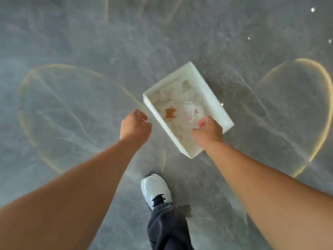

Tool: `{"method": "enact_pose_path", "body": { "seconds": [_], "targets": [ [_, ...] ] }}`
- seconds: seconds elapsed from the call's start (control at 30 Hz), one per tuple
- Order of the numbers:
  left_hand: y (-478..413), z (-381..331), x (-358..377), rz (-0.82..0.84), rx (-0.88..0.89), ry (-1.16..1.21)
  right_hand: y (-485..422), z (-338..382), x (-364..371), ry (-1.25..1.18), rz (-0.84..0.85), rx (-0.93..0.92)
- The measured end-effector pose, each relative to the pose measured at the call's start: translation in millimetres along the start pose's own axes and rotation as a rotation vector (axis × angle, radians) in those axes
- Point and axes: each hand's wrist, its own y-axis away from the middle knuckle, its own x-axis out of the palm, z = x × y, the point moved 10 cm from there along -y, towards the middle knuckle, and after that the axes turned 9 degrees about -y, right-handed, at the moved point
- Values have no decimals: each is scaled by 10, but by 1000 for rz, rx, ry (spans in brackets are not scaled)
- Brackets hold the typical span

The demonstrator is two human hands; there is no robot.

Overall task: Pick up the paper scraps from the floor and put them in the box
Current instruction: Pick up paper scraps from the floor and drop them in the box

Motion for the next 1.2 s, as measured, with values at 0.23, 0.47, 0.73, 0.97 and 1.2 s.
{"method": "enact_pose_path", "body": {
  "seconds": [0.23,0.47,0.73,0.97,1.2],
  "targets": [
    [325,1562,-1436,-93,0,-19,996,1726,1404,288,117,-327],
    [1283,4487,-3018,-223,-231,118,3392,3012,4135,559,387,-787],
    [3601,8191,-4366,-430,-686,197,6747,3470,6796,797,685,-1142],
    [5195,9780,-4736,-550,-960,360,8904,3816,8112,988,788,-1331],
    [5173,10373,-4808,-454,-929,356,9452,3438,8742,1112,863,-1335]
  ]
}}
